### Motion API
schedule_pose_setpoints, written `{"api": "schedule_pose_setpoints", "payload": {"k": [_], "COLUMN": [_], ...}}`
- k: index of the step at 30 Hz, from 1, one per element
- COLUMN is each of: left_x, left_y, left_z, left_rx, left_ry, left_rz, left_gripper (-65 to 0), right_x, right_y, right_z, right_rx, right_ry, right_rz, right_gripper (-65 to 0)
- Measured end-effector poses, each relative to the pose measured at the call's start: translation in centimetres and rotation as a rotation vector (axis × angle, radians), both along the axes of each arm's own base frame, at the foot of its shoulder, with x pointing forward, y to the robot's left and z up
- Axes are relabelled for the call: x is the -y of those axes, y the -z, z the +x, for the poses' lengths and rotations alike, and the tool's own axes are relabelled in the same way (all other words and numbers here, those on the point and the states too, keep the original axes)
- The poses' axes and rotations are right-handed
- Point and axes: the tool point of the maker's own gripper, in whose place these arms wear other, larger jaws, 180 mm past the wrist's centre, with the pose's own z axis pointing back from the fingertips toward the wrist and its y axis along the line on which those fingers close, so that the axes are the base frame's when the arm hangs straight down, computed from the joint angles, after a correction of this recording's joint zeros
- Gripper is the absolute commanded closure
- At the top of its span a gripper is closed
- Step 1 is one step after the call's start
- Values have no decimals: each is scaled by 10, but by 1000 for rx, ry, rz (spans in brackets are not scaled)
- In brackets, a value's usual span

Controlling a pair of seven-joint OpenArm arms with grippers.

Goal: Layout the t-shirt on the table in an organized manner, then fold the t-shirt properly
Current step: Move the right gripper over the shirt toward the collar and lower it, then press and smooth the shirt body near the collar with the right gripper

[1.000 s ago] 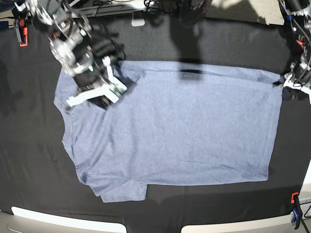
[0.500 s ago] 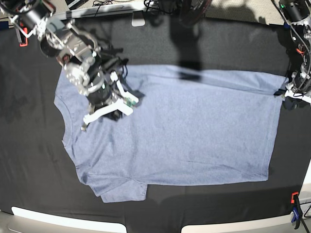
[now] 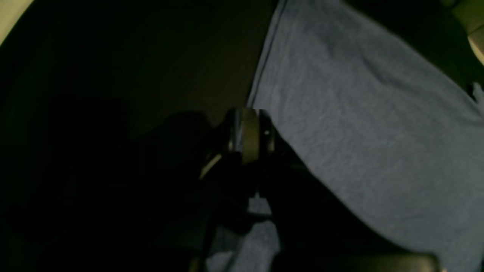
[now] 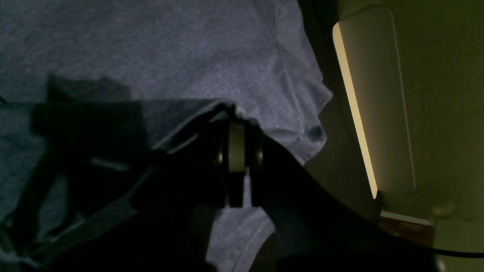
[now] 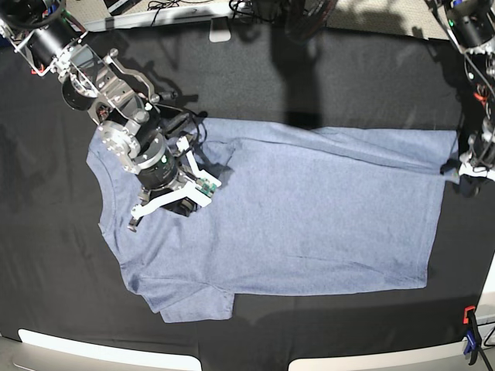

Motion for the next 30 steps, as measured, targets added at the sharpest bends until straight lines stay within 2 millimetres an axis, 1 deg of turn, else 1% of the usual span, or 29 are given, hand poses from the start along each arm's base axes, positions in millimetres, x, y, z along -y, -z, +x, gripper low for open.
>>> {"api": "schedule_pose_setpoints", "payload": {"k": [2, 7, 8, 11, 12, 13, 14, 15, 16, 17, 19, 21, 23, 25, 28, 30], "left_x": [0, 0, 0, 0, 0, 0, 0, 0, 0, 0, 1, 3, 9, 14, 7, 0], "left_y": [-3, -2, -2, -2, -2, -2, -2, -2, -2, -2, -1, 3, 6, 6, 12, 15], "left_z": [3, 2, 3, 2, 2, 2, 3, 3, 3, 2, 2, 0, -2, -6, -18, -26], "left_rx": [8, 6, 7, 6, 6, 6, 7, 7, 7, 6, 0, -26, -38, -31, -66, -85], "left_ry": [0, 2, 2, 2, 2, 1, 1, 1, 1, 2, 4, 15, 54, 105, 108, 105], "left_rz": [-2, -2, -2, -2, -1, -2, -2, -2, -2, -2, -3, -9, -5, 9, 29, 45], "left_gripper": [0, 0, -30, -193, -234, -259, -267, -267, -267, -267, -267, -267, -267, -267, -267, -267], "right_x": [0, 0, 0, 0, -1, -2, -5, -8, -12, -15, -19, -24, -30, -28, -16, -5], "right_y": [0, 0, 0, 0, 0, 0, 0, -1, -1, -6, -22, -37, -44, -38, -23, -24], "right_z": [0, 0, 0, 0, 0, 0, 0, 0, 0, 3, 14, 25, 30, 26, 14, 2], "right_rx": [0, 0, 0, 0, 0, 2, 0, 1, 1, 26, 104, 154, 171, 147, 101, 115], "right_ry": [0, 0, 0, 0, 0, 0, 0, 1, 1, 24, 97, 125, 125, 143, 173, 166], "right_rz": [0, 0, 0, 0, 2, 5, 14, 21, 35, 65, 144, 180, 200, 193, 145, 100], "right_gripper": [0, 0, 0, -4, -75, -147, -206, -238, -241, -241, -241, -241, -241, -240, -239, -228]}}
